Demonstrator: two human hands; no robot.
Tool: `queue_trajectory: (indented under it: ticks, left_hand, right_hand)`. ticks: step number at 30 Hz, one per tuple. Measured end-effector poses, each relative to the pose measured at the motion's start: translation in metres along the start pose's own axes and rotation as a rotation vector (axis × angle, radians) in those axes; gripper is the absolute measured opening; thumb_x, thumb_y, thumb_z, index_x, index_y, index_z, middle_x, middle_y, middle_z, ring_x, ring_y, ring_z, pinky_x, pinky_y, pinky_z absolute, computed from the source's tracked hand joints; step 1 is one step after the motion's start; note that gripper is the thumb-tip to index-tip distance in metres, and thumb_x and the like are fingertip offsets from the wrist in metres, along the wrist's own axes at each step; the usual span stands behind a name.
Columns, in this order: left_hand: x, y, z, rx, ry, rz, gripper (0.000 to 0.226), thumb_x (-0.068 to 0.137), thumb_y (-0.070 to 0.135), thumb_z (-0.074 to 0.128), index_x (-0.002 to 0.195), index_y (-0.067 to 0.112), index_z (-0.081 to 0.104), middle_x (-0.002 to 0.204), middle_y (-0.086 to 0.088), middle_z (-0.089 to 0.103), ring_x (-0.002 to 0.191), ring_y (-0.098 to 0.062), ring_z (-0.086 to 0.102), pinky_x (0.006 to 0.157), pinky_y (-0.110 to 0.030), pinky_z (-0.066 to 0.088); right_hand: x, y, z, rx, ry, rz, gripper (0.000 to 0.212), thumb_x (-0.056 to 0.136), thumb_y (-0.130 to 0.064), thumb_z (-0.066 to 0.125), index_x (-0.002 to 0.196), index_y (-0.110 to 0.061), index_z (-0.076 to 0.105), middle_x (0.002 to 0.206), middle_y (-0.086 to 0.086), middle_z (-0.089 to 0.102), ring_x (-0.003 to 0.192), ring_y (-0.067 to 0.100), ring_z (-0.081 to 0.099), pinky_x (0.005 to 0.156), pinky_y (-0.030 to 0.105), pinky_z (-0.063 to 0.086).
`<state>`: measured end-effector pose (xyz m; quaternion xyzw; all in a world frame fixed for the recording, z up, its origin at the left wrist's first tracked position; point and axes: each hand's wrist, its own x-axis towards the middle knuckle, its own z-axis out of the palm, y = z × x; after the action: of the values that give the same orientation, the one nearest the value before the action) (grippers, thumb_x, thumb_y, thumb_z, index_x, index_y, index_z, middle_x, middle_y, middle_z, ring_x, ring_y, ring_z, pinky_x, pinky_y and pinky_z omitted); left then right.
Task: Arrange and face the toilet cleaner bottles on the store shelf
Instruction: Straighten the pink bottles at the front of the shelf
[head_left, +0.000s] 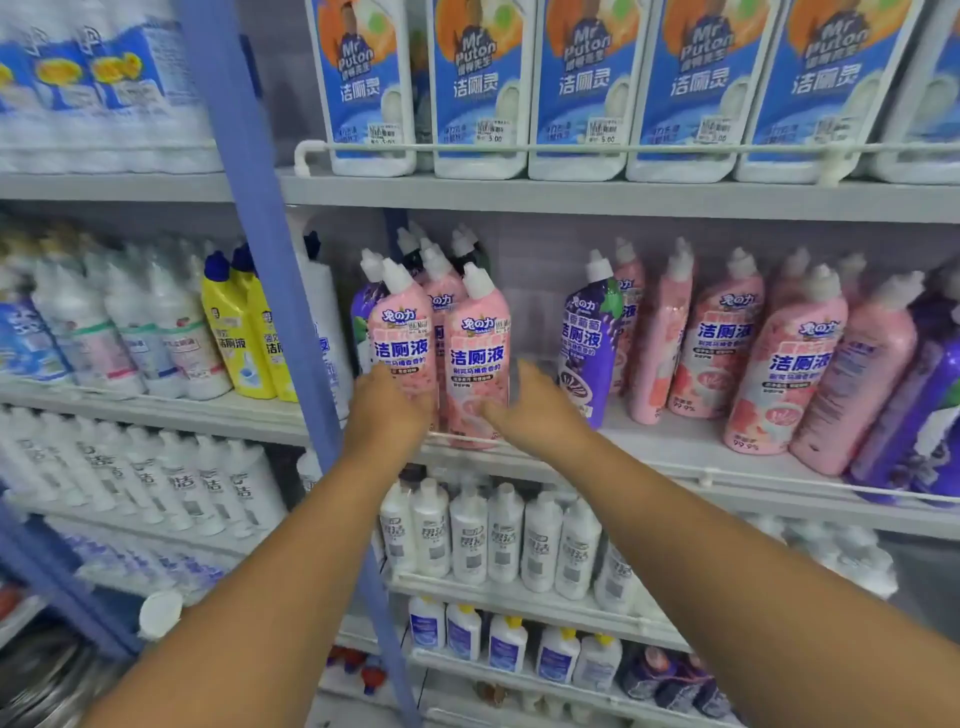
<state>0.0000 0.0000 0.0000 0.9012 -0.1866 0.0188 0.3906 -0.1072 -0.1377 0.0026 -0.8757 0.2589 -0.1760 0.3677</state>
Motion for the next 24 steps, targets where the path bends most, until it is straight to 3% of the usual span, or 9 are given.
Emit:
queue_trajectory:
  ticks: [3,6,10,12,15,17,20,22,24]
  left_hand:
    - [0.023,-0.005,0.009,-0.147,0.103,-0.049,0.059,0.07,0.044,0.07,0.12,0.017,0.05,0.117,-0.007,0.057,0.102,-0.032,0.065,0.084,-0.051,0.056]
    - [0.043,-0.014,0.018,-0.233,0.102,-0.047,0.076,0.064,0.047,0.074,0.129,0.022,0.044,0.121,-0.006,0.061,0.099,-0.026,0.067,0.086,-0.048,0.057]
    - [0.051,-0.017,0.018,-0.302,0.144,-0.066,0.069,0.064,0.042,0.087,0.121,0.022,0.054,0.112,0.002,0.069,0.09,-0.013,0.069,0.08,-0.037,0.058]
    - [0.054,-0.022,0.02,-0.324,0.133,-0.085,0.069,0.06,0.049,0.088,0.116,0.023,0.058,0.107,0.006,0.07,0.087,-0.008,0.069,0.076,-0.033,0.058]
    - [0.06,-0.031,0.021,-0.308,0.083,-0.056,0.069,0.053,0.061,0.085,0.111,0.031,0.062,0.104,0.009,0.072,0.089,-0.009,0.07,0.078,-0.037,0.06]
    - [0.061,-0.031,0.02,-0.307,0.05,-0.031,0.062,0.061,0.054,0.087,0.111,0.03,0.061,0.101,0.011,0.071,0.088,-0.008,0.068,0.073,-0.031,0.058]
    - [0.061,-0.028,0.022,-0.437,-0.034,-0.022,0.059,0.076,0.027,0.085,0.124,0.021,0.052,0.105,0.015,0.068,0.09,0.004,0.064,0.061,-0.009,0.05]
    - [0.063,-0.032,0.024,-0.537,-0.125,-0.019,0.061,0.082,0.016,0.08,0.131,0.018,0.045,0.112,0.011,0.068,0.09,0.005,0.067,0.058,-0.008,0.051]
    - [0.065,-0.038,0.024,-0.601,-0.22,-0.023,0.053,0.087,0.008,0.074,0.129,0.019,0.044,0.117,0.008,0.068,0.086,0.008,0.07,0.058,-0.011,0.053]
  right_hand:
    - [0.022,0.003,0.008,0.086,0.027,0.01,0.045,0.078,-0.037,0.072,0.115,-0.024,0.051,0.107,-0.007,0.062,0.091,0.013,0.062,0.076,0.03,0.047]
    - [0.039,0.01,0.012,0.157,0.04,-0.015,0.041,0.077,-0.03,0.076,0.109,-0.02,0.053,0.091,-0.011,0.063,0.083,0.009,0.065,0.07,0.03,0.053]
    - [0.057,0.02,0.013,0.321,-0.033,-0.002,0.048,0.076,-0.026,0.083,0.111,-0.023,0.05,0.093,-0.012,0.065,0.081,0.006,0.066,0.077,0.036,0.059]
    - [0.063,0.026,0.015,0.376,-0.095,-0.032,0.052,0.074,-0.022,0.084,0.113,-0.027,0.05,0.095,-0.013,0.069,0.082,0.003,0.067,0.082,0.036,0.059]
    - [0.069,0.033,0.015,0.436,-0.161,-0.042,0.056,0.074,-0.018,0.086,0.113,-0.033,0.049,0.094,-0.016,0.071,0.085,0.0,0.068,0.086,0.033,0.058]
    - [0.073,0.035,0.013,0.462,-0.186,-0.053,0.059,0.074,-0.016,0.086,0.114,-0.035,0.048,0.093,-0.019,0.069,0.085,-0.004,0.066,0.083,0.026,0.057]
    - [0.076,0.036,0.01,0.513,-0.21,-0.043,0.061,0.074,-0.012,0.086,0.122,-0.029,0.053,0.096,-0.016,0.071,0.085,-0.004,0.067,0.074,0.015,0.054]
    - [0.077,0.039,0.01,0.558,-0.208,-0.032,0.059,0.076,-0.008,0.084,0.125,-0.023,0.056,0.099,-0.011,0.073,0.086,-0.001,0.069,0.071,0.012,0.055]
    - [0.077,0.042,0.012,0.596,-0.192,-0.013,0.058,0.076,-0.006,0.084,0.126,-0.019,0.058,0.105,-0.005,0.075,0.092,0.006,0.072,0.079,0.019,0.059]
